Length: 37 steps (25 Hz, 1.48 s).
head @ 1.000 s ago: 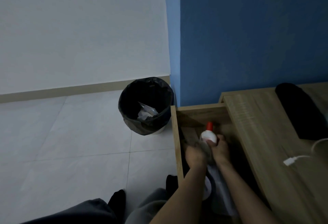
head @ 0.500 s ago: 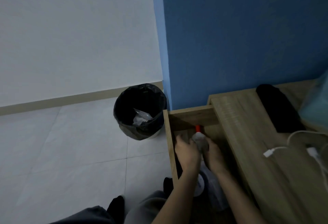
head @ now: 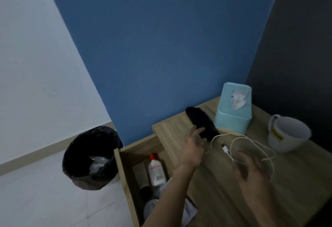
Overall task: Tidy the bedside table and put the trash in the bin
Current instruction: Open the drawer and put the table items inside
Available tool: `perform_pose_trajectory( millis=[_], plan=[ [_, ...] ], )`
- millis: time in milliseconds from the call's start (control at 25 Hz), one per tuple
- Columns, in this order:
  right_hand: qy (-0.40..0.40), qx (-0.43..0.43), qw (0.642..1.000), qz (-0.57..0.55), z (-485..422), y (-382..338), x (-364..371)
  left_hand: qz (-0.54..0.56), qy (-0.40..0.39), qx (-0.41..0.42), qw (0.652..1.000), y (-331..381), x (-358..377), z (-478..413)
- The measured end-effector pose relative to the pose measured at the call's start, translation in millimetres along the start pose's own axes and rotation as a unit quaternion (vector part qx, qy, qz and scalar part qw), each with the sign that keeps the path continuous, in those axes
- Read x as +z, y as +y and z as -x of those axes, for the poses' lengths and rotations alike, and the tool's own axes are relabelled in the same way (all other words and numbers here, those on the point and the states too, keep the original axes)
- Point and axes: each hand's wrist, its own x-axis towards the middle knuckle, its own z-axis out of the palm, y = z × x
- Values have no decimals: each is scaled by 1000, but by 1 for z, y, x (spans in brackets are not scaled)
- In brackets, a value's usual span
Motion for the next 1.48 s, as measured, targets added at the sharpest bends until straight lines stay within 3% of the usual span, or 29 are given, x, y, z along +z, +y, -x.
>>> perform_pose_trajectory(
  millis=[280,600,1080,1280,1480],
  plan=[
    [-49,-26,983,174,8,26,29,-187,-111,-34,975,-17,39,-32],
    [-30,-45,976,213,8,23,29,-207,-49,-91,973,-12,46,-47],
    [-29,-45,972,228,9,19,27,-183,128,-82,971,-9,47,-21],
    [-31,-43,971,234,9,21,30,-169,92,-129,973,-11,47,-33],
    [-26,-48,972,229,8,24,30,-130,109,-138,976,-19,45,-34]
  ],
)
